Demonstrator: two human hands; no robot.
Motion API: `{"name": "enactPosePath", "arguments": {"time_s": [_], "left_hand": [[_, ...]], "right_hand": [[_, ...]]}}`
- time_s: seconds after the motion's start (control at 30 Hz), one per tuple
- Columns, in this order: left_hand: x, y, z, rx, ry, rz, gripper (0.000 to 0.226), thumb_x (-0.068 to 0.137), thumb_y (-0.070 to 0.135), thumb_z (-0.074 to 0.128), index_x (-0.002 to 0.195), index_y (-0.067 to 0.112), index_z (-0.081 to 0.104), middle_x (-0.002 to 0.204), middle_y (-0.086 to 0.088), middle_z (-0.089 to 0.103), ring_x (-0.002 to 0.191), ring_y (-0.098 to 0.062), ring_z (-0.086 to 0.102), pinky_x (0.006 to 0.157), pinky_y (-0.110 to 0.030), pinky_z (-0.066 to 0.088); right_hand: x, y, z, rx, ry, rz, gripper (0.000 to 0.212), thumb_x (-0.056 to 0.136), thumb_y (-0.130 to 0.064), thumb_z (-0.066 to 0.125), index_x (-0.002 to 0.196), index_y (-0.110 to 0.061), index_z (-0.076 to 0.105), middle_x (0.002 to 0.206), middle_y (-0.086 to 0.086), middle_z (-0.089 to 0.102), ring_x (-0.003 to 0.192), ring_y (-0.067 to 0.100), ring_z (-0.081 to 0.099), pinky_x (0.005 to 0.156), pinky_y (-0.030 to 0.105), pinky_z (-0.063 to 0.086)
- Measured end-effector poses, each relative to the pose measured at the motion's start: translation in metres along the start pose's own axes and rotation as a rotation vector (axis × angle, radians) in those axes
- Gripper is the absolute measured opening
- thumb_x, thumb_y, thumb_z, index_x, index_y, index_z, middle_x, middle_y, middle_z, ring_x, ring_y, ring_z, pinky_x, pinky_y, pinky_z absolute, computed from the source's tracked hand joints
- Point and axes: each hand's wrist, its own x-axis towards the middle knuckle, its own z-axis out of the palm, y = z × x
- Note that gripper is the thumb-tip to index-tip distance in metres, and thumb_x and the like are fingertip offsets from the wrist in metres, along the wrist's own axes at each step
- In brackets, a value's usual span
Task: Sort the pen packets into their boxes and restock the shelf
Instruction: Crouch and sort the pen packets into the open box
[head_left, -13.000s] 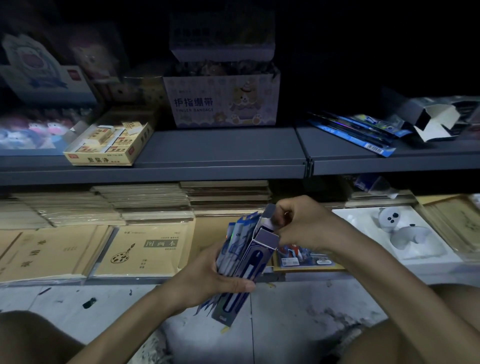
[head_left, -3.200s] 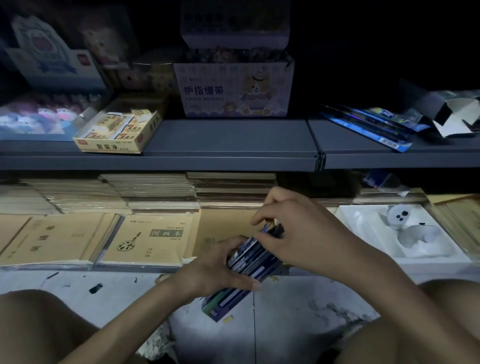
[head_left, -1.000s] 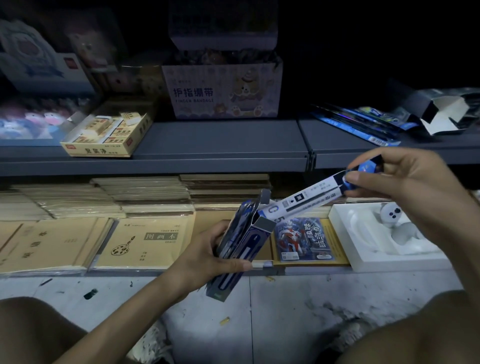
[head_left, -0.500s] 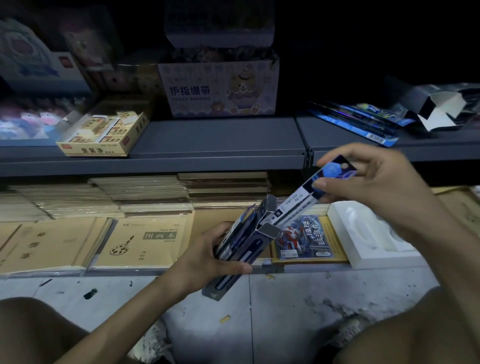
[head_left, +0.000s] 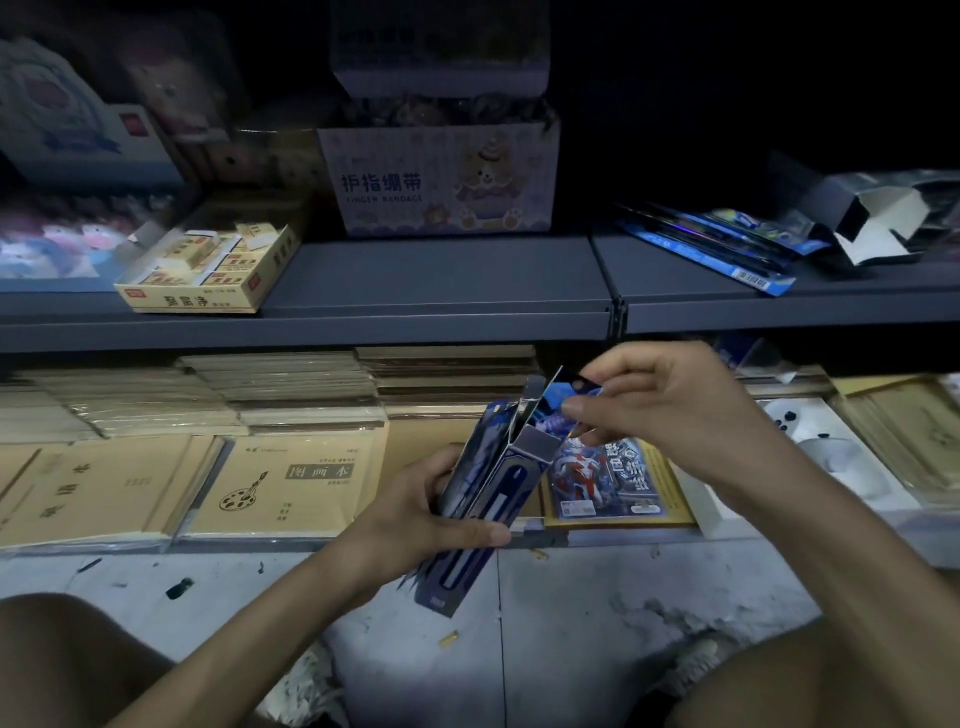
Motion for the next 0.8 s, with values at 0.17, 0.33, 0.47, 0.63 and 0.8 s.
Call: {"name": "enactPosePath", "arguments": {"time_s": [0.17, 0.33, 0.47, 0.63, 0.8], "left_hand": [[0.0, -0.002, 0.002, 0.005, 0.015, 0.01, 0.06, 0.076, 0.017, 0.089, 0.128, 0.022, 0.06, 0.113, 0.002, 0.076, 0.102, -0.016, 0.075, 0.089, -0.037, 0.062], [0.001, -0.006, 0.001, -0.004, 0.018, 0.013, 0.063, 0.075, 0.015, 0.091, 0.13, 0.022, 0.06, 0.113, 0.001, 0.077, 0.104, -0.017, 0.074, 0.091, -0.039, 0.061], [0.001, -0.007, 0.002, -0.001, 0.028, 0.032, 0.062, 0.075, 0.014, 0.091, 0.128, 0.021, 0.061, 0.113, 0.001, 0.077, 0.103, -0.017, 0.074, 0.09, -0.036, 0.06], [0.001, -0.007, 0.002, 0.007, 0.032, 0.036, 0.061, 0.075, 0.012, 0.09, 0.128, 0.022, 0.061, 0.113, 0.003, 0.077, 0.103, -0.015, 0.075, 0.09, -0.034, 0.061], [0.001, -0.009, 0.004, 0.039, 0.025, 0.035, 0.066, 0.074, 0.017, 0.091, 0.131, 0.024, 0.059, 0.116, 0.004, 0.076, 0.104, -0.015, 0.074, 0.092, -0.039, 0.061]], "right_hand": [[0.004, 0.011, 0.02, -0.17, -0.121, 0.102, 0.01, 0.084, 0.0, 0.082, 0.086, -0.009, 0.078, 0.078, 0.013, 0.077, 0.064, 0.023, 0.072, 0.06, 0.029, 0.06], [0.005, 0.003, 0.009, -0.121, -0.115, 0.1, 0.011, 0.082, -0.009, 0.085, 0.087, -0.002, 0.078, 0.069, 0.007, 0.076, 0.057, 0.014, 0.065, 0.047, 0.022, 0.048], [0.004, 0.0, 0.013, -0.18, -0.195, 0.11, 0.004, 0.085, -0.009, 0.083, 0.086, -0.008, 0.079, 0.072, 0.009, 0.076, 0.059, 0.014, 0.066, 0.049, 0.024, 0.047], [0.006, 0.003, 0.016, -0.265, -0.237, 0.111, 0.013, 0.09, 0.0, 0.075, 0.088, -0.011, 0.079, 0.065, 0.004, 0.073, 0.055, 0.008, 0.064, 0.048, 0.02, 0.047], [0.01, 0.008, 0.022, -0.309, -0.258, 0.132, 0.006, 0.086, -0.005, 0.08, 0.083, -0.01, 0.08, 0.078, 0.01, 0.077, 0.059, 0.01, 0.064, 0.051, 0.02, 0.047]]}}
